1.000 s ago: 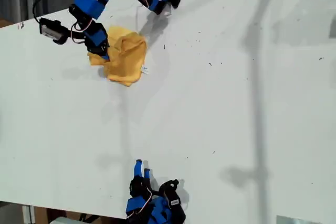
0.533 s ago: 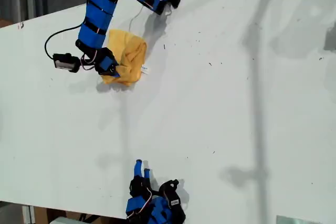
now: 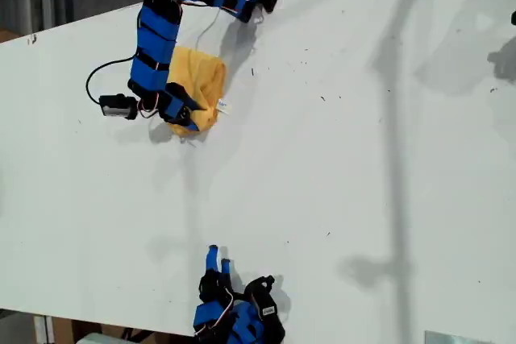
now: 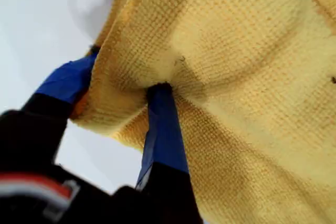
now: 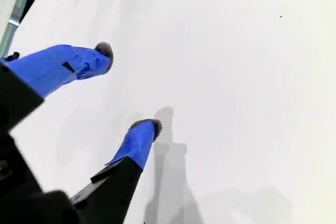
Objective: Grasp corners of a square towel and fold twice.
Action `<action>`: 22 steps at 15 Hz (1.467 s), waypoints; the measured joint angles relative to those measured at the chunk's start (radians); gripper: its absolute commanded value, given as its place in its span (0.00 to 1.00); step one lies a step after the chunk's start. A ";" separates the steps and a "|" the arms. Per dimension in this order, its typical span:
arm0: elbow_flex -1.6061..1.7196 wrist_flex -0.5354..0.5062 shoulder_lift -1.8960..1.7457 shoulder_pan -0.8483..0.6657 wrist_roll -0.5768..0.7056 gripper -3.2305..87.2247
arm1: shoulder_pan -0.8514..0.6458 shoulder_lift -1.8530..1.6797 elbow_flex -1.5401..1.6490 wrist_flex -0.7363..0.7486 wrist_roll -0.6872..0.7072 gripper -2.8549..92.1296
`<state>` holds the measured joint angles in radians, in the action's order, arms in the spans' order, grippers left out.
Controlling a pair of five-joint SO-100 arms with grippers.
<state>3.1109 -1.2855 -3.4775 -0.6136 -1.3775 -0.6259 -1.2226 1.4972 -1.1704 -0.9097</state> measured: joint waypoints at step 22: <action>0.000 0.000 0.000 0.000 -0.003 0.30 | -0.044 -0.255 0.012 -0.187 0.104 0.40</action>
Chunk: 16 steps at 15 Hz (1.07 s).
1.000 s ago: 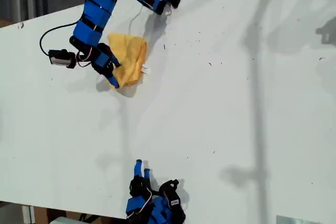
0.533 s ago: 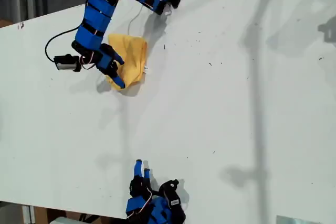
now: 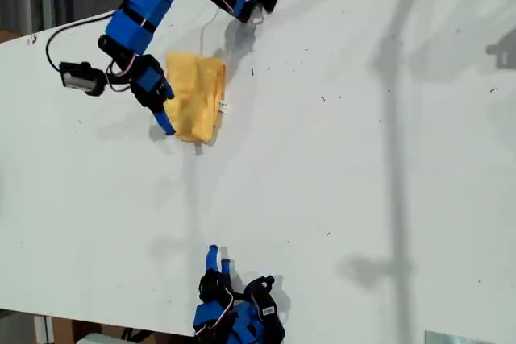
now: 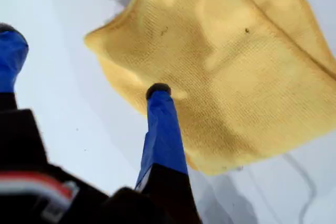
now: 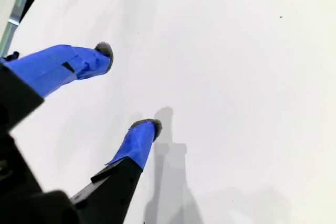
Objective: Grasp corners of a square towel and fold twice.
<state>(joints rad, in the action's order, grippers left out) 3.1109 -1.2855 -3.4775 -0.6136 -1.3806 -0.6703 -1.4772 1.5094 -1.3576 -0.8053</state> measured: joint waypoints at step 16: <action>0.000 0.000 0.000 0.005 0.000 0.30 | -0.206 -0.299 0.736 0.261 -0.072 0.34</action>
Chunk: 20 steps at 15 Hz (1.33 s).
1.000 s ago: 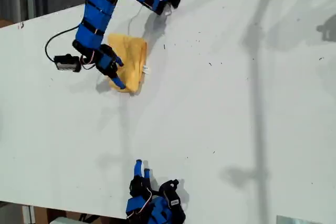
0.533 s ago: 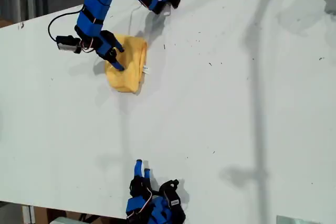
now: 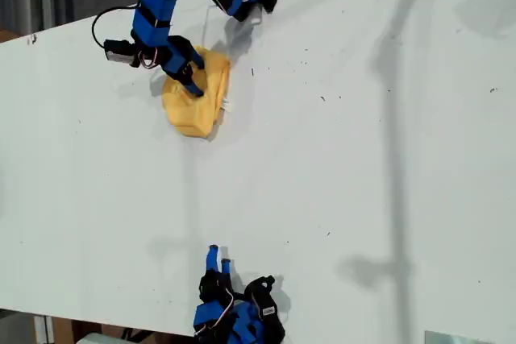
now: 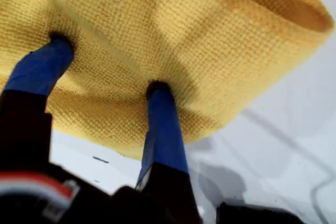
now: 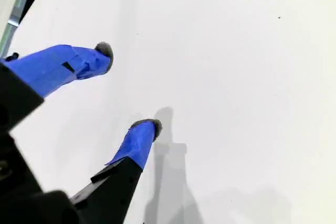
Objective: Grasp corners of a square towel and fold twice.
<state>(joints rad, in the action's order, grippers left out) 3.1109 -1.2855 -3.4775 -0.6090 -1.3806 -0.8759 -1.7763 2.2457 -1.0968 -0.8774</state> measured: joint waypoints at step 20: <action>0.000 0.000 0.000 0.000 0.000 0.30 | 0.776 0.430 -0.917 -0.443 -0.060 0.35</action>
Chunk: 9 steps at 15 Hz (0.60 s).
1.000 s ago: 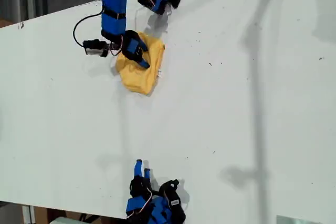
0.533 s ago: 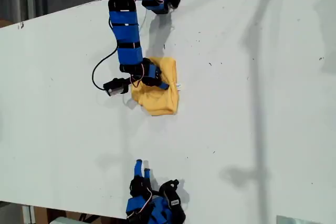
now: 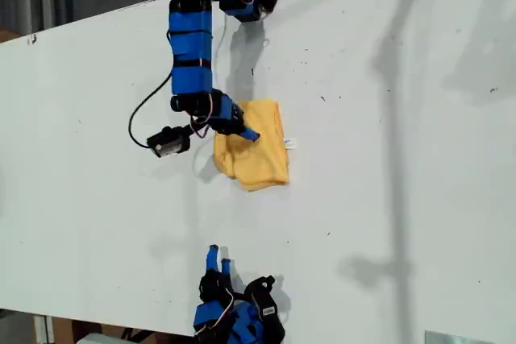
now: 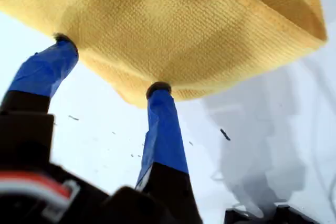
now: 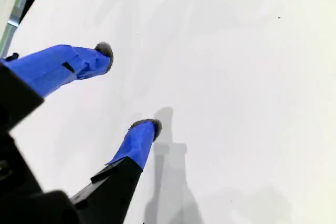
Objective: Grasp corners of a square towel and fold twice.
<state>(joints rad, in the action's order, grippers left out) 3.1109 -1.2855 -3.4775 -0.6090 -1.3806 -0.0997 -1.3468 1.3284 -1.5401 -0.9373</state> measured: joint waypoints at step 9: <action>0.000 0.000 0.000 0.000 -0.025 0.33 | -0.258 -1.726 0.873 -0.044 -0.064 0.35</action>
<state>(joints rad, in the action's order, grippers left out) 3.1109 -1.2855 -3.4775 -0.6090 -1.4051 -0.3574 -3.0726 2.2013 -1.5846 -1.0017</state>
